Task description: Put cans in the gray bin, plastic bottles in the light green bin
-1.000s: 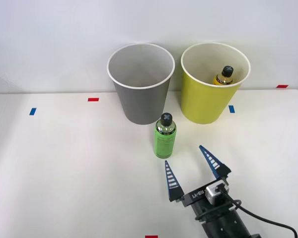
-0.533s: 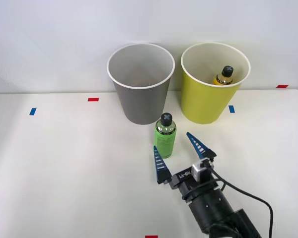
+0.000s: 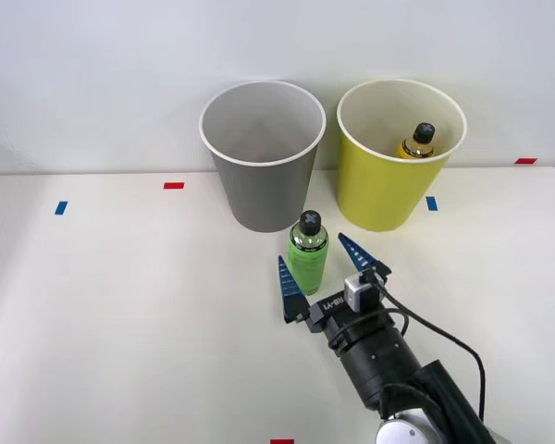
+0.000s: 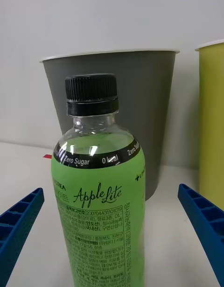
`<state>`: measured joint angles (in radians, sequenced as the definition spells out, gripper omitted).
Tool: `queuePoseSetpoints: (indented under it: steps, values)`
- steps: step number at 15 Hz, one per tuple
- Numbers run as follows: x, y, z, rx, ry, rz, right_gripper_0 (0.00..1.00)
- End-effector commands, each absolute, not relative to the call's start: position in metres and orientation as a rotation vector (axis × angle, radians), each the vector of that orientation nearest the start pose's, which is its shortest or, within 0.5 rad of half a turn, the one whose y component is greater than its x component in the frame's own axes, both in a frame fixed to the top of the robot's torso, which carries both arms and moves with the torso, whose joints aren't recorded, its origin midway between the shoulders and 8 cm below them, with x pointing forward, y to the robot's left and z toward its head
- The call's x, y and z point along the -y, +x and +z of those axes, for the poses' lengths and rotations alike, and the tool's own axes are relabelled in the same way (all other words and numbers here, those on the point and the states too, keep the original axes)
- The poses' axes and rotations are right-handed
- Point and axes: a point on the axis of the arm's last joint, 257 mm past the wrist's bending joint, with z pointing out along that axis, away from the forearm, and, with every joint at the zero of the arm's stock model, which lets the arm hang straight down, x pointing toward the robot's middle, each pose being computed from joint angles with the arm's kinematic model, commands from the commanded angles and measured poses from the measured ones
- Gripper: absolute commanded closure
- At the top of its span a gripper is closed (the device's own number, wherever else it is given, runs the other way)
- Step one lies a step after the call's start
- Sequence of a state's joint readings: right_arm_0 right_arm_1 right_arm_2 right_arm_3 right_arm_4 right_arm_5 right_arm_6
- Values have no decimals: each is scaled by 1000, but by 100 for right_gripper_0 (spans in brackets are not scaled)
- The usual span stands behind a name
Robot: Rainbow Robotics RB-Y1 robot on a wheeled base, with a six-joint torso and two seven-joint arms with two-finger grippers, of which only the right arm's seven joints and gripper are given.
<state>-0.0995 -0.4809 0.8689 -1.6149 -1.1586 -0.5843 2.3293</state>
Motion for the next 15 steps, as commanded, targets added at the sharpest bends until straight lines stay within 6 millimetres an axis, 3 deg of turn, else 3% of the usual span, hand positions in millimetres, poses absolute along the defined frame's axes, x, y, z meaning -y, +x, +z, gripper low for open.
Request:
queuePoseSetpoints:
  steps: [1,5,13,14,15]
  values:
    - [43,454,-217,-1374,-332,348,0]
    - [35,458,-215,-1384,-336,350,0]
    - [40,466,-214,-1388,-356,318,0]
    - [40,466,-214,-1389,-357,318,19]
    - [40,466,-214,-1387,-360,316,48]
